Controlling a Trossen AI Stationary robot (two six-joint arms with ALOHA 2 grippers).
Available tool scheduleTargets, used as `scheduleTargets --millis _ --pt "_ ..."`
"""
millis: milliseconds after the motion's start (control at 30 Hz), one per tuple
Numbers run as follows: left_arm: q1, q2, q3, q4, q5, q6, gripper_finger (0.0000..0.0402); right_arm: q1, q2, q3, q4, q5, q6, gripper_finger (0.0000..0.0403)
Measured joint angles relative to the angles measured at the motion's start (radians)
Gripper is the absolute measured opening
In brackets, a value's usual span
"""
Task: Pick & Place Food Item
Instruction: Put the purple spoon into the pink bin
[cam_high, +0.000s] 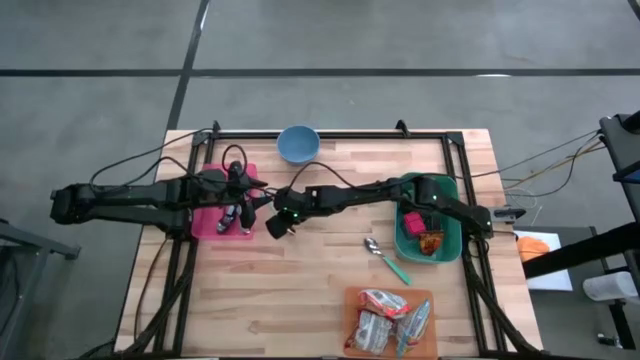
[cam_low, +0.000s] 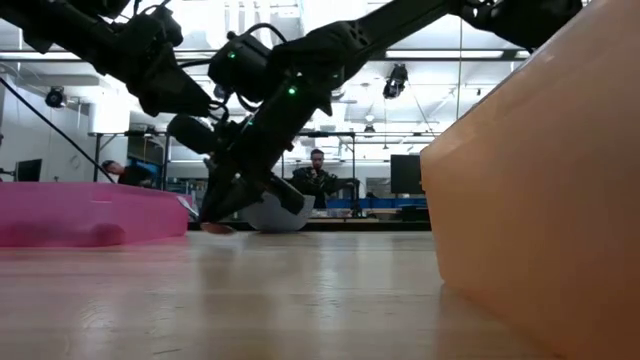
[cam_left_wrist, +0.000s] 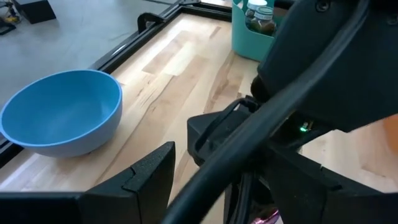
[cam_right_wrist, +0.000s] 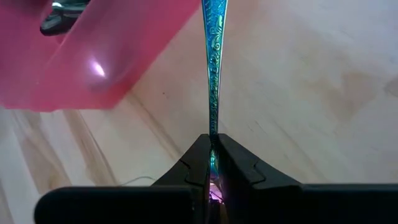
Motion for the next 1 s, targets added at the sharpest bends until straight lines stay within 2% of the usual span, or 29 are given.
scheduleTargets --millis 800,1000 --pt "0.001 0.001 0.000 -0.014 0.001 0.000 0.0238 0.012 0.017 -0.007 -0.015 -0.014 0.008 0.0020" --pt "0.001 0.001 0.000 -0.018 0.000 0.000 0.0238 0.012 0.017 -0.007 -0.014 -0.011 0.057 0.0020"
